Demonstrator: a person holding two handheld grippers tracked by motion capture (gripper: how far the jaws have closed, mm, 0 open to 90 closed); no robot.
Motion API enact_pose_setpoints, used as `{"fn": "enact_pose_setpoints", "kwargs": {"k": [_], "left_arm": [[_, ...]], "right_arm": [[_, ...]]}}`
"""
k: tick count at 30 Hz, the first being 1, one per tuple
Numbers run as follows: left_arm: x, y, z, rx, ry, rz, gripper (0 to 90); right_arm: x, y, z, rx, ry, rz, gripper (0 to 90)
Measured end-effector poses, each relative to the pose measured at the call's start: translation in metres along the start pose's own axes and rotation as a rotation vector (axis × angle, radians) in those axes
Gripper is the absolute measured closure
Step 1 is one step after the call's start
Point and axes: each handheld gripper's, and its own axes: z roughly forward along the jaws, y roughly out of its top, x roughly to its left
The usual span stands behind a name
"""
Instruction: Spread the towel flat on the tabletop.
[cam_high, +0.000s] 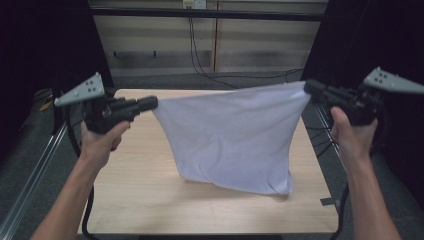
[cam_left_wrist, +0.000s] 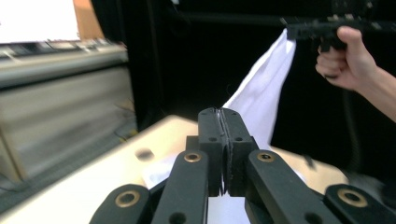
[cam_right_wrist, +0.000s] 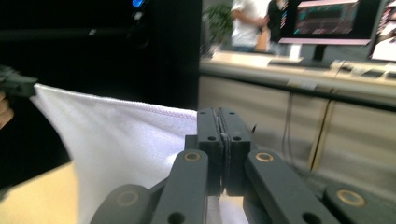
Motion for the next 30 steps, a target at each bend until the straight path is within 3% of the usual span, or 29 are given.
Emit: {"fn": "enact_pose_setpoints", "kwargs": {"k": [3, 7, 9, 11, 14, 15, 17, 19, 21, 22, 24, 26, 28, 30], "left_arm": [[-0.010, -0.041, -0.005, 0.047, -0.041, -0.052, 88.5], [-0.024, -0.095, -0.001, 0.131, -0.090, -0.139, 88.5], [-0.035, -0.115, -0.003, 0.171, -0.111, -0.154, 88.5], [-0.049, -0.127, -0.010, 0.178, -0.139, -0.161, 88.5], [-0.074, -0.136, -0.026, 0.184, -0.181, -0.164, 88.4], [-0.082, -0.137, -0.032, 0.188, -0.183, -0.157, 88.4], [-0.098, -0.138, -0.041, 0.177, -0.226, -0.145, 88.2], [-0.107, -0.139, -0.050, 0.174, -0.230, -0.116, 87.5], [-0.106, -0.140, -0.053, 0.162, -0.229, -0.126, 78.7], [-0.102, -0.142, -0.054, 0.152, -0.246, -0.140, 77.2], [-0.091, -0.145, -0.053, 0.135, -0.239, -0.173, 73.2], [-0.079, -0.149, -0.047, 0.163, -0.198, -0.188, 71.5], [-0.063, -0.155, -0.035, 0.195, -0.151, -0.224, 69.4], [-0.044, -0.161, -0.019, 0.226, -0.104, -0.233, 67.7]], "right_arm": [[0.018, -0.040, -0.021, 0.070, 0.040, 0.019, 89.1], [0.036, -0.105, -0.047, 0.155, 0.086, 0.100, 89.1], [0.044, -0.133, -0.059, 0.193, 0.098, 0.139, 89.1], [0.054, -0.153, -0.071, 0.232, 0.107, 0.163, 89.1], [0.074, -0.167, -0.093, 0.262, 0.122, 0.179, 89.1], [0.082, -0.167, -0.100, 0.267, 0.123, 0.174, 89.1], [0.097, -0.164, -0.115, 0.275, 0.122, 0.157, 88.6], [0.108, -0.158, -0.129, 0.251, 0.127, 0.146, 80.7], [0.113, -0.155, -0.137, 0.250, 0.093, 0.133, 72.6], [0.111, -0.154, -0.138, 0.240, 0.096, 0.136, 70.7], [0.104, -0.155, -0.137, 0.215, 0.079, 0.157, 67.8], [0.095, -0.159, -0.128, 0.251, 0.033, 0.126, 66.6], [0.080, -0.170, -0.112, 0.278, 0.032, 0.147, 65.4], [0.065, -0.184, -0.090, 0.325, 0.023, 0.147, 64.6]]}}
